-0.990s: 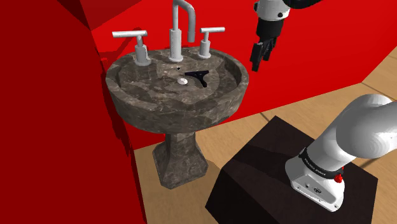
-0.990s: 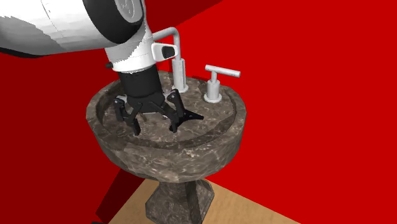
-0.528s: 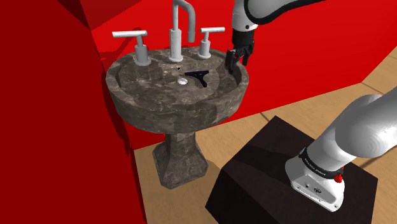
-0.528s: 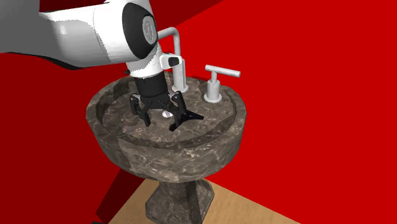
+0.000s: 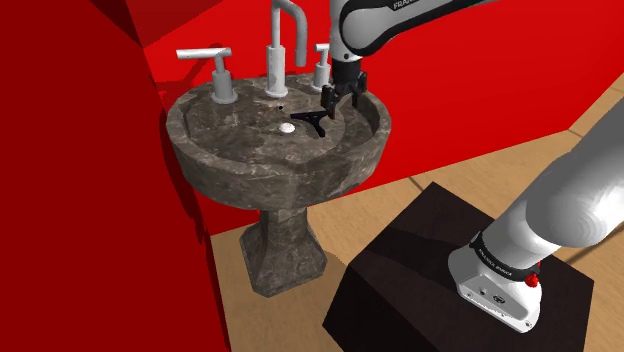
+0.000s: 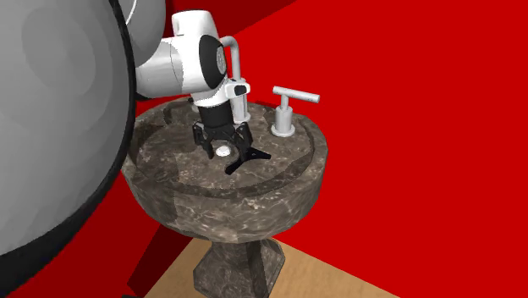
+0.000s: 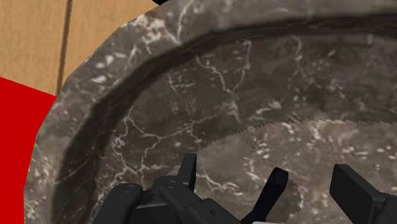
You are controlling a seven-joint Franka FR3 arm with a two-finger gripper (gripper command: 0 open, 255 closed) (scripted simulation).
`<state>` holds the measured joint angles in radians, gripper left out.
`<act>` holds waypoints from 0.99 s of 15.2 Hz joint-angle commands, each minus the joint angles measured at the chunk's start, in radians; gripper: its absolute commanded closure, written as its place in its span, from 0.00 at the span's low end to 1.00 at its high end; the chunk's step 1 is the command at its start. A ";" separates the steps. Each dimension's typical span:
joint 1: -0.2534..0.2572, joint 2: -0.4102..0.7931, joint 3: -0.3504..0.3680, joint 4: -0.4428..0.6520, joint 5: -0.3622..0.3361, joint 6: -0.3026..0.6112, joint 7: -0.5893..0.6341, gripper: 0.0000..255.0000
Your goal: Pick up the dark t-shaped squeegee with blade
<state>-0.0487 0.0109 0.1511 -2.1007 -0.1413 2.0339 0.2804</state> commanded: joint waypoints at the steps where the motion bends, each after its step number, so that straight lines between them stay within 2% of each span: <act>1: -0.001 0.077 -0.001 0.055 -0.016 0.025 0.040 0.00; 8: 0.011 0.348 -0.026 0.311 -0.059 0.053 0.150 0.00; 15: 0.014 0.399 -0.033 0.297 -0.072 0.117 0.167 0.00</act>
<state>-0.0360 0.4022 0.1175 -1.7966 -0.2105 2.1400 0.4452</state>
